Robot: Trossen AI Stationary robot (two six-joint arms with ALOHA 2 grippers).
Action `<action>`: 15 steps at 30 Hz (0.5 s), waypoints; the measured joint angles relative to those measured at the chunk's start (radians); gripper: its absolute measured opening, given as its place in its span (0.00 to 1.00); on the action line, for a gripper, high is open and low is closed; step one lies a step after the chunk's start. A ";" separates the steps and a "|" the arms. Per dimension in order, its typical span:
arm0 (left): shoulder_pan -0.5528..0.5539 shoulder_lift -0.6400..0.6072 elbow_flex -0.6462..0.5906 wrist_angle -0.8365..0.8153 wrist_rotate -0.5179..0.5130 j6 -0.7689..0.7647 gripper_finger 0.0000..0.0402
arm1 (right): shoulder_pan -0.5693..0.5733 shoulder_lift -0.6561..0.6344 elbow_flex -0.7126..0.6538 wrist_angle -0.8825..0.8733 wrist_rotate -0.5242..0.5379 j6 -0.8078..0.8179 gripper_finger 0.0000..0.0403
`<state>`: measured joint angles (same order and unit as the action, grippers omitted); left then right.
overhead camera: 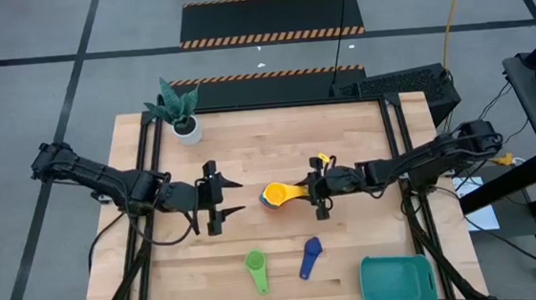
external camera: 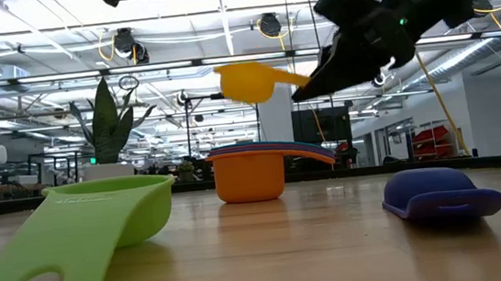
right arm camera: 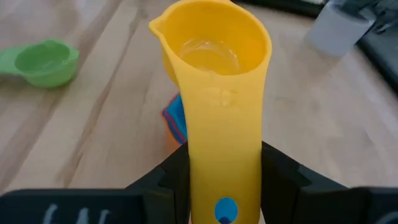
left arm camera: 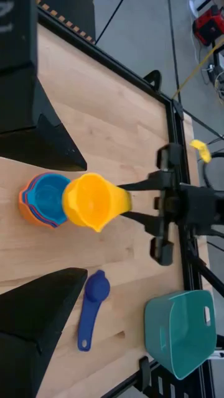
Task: Nest measuring cups in basket
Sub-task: Stack the yellow measuring cup on top of the light blue measuring cup
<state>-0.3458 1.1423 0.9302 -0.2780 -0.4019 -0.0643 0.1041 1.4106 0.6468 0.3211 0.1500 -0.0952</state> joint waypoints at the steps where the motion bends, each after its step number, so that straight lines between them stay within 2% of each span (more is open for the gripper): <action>1: 0.000 0.000 0.000 0.000 0.000 0.000 0.67 | -0.004 0.017 0.000 0.003 -0.017 -0.003 0.31; 3: 0.000 0.002 0.000 0.001 0.000 0.000 0.67 | -0.013 0.060 0.000 0.035 -0.050 -0.007 0.31; 6: 0.000 0.003 0.000 -0.001 0.000 0.000 0.67 | -0.014 0.105 0.000 0.061 -0.039 -0.026 0.31; 15: -0.005 0.003 0.000 -0.005 0.000 0.000 0.67 | -0.051 0.112 0.000 0.044 -0.052 -0.030 0.32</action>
<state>-0.3508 1.1454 0.9302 -0.2828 -0.4019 -0.0647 0.0532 1.5230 0.6472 0.3649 0.0979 -0.1251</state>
